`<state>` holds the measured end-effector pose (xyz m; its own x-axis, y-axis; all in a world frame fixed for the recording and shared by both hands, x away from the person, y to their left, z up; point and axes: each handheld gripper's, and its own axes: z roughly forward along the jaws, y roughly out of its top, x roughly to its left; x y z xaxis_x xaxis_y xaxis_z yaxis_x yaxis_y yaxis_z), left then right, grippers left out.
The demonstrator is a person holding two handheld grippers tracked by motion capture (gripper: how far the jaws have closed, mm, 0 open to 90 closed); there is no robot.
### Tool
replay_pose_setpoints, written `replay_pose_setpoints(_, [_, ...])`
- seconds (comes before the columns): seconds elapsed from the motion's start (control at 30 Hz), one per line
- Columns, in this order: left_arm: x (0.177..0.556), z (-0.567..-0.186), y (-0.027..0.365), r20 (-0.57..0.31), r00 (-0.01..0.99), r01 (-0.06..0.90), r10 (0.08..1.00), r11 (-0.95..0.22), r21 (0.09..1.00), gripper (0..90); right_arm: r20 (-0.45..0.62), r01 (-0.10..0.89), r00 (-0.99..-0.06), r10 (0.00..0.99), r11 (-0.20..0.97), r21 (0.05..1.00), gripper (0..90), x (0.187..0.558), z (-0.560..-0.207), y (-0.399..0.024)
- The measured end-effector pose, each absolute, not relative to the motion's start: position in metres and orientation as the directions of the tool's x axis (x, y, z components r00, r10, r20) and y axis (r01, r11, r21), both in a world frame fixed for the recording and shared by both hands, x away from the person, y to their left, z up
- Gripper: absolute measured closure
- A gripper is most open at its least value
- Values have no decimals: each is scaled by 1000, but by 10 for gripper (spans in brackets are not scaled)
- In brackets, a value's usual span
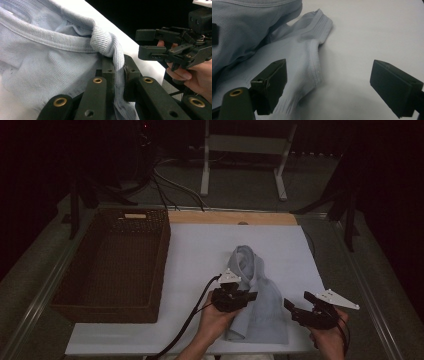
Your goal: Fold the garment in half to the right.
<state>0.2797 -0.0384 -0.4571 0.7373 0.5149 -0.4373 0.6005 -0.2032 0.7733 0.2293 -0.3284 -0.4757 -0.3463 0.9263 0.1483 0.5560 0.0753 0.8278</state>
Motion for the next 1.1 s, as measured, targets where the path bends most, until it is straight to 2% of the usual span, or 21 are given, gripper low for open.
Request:
replay_pose_setpoints(0.77, [286, -458, -61, -417, 763, 573, 494, -217, 790, 846, 150, 557, -344, 927, 72, 828, 148, 229, -476, -328])
replay_pose_setpoints(1.1, [290, -472, -76, -425, 756, 595, 497, -251, 764, 845, 154, 555, -341, 927, 66, 829, 147, 229, -475, -330])
